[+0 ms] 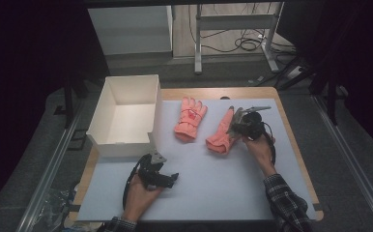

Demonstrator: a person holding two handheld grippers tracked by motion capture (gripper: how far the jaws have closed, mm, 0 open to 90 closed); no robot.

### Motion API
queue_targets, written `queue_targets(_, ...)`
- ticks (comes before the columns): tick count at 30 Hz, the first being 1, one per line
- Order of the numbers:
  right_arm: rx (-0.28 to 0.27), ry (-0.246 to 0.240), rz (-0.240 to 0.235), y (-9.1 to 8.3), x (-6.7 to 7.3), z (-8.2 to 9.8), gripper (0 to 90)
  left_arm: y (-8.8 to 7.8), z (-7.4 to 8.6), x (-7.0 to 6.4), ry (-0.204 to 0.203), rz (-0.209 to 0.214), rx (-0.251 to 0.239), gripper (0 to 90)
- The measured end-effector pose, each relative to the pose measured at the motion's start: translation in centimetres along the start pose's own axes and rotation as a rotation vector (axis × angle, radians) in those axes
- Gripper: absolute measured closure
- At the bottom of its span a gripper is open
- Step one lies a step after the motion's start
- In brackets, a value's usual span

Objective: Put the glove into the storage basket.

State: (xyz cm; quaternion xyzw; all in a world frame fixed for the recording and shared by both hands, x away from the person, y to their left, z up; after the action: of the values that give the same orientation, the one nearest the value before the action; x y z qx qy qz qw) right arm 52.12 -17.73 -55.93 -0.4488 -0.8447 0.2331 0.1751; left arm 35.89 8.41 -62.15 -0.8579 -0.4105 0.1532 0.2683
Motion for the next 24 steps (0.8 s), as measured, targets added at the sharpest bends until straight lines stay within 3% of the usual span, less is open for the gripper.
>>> queue_targets(12, -0.041, -0.014, -0.132, -3.4, 2.5, -1.4, 87.7, 0.0, 0.0, 0.0, 0.000, 0.000, 0.001, 4.7)
queue_targets(24, -0.037, -0.052, -0.292, -7.5, 6.7, 0.1, 87.6, 0.0, 0.0, 0.0, 0.003, -0.001, 0.000, 4.7)
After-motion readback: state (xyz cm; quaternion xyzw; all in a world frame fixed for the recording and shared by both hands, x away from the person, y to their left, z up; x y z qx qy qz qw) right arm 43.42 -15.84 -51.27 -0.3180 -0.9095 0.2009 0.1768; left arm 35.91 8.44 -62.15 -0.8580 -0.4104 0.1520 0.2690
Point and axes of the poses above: each handheld gripper's, and its own axes: y roughly forward along the jaws, z roughly out of its underside, x roughly to its left, the point moved 10 cm from there along y, roughly forward along the jaws, and after that the axes turned 10 degrees about -x, right-handed, at the moved point
